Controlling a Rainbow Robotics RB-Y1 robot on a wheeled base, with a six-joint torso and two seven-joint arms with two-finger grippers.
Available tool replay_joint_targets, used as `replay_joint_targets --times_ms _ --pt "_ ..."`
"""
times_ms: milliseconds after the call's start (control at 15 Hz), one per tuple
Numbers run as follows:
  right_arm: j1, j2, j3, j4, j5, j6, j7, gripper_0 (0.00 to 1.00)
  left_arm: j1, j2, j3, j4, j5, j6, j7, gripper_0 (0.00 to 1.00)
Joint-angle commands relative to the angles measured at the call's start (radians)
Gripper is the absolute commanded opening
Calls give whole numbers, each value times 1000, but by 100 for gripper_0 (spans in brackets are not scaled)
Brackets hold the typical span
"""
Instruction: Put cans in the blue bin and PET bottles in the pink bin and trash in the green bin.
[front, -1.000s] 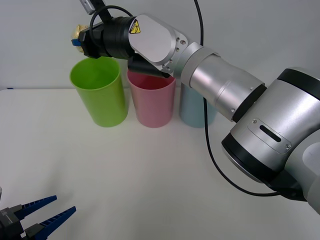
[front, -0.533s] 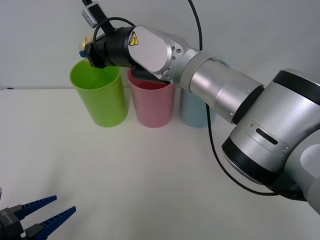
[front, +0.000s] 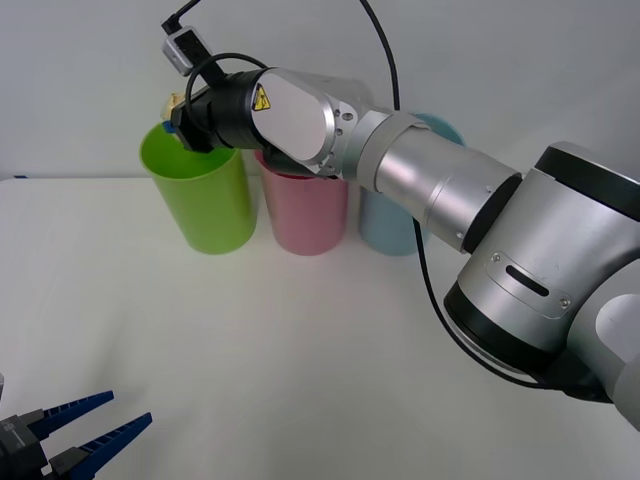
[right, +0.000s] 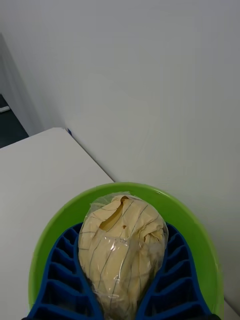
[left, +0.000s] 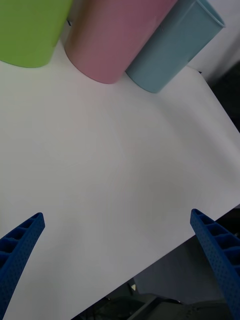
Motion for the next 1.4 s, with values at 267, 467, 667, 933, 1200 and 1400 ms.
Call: replay_joint_targets --times_ms 267,467,667,933,1200,1400 --pt "0 12 0 8 3 15 -12 0 0 0 0 0 0 0 0 100" --pt "0 12 0 8 3 23 -19 0 0 0 0 0 0 0 0 100" --pt "2 12 5 8 7 61 -6 73 0 0 0 0 0 0 0 100" --pt "3 12 22 8 9 87 1 100 0 0 0 0 0 0 0 100" --pt "3 12 22 8 9 89 -3 100 0 0 0 0 0 0 0 100" --pt "3 12 22 8 9 87 -2 100 0 0 0 0 0 0 0 100"
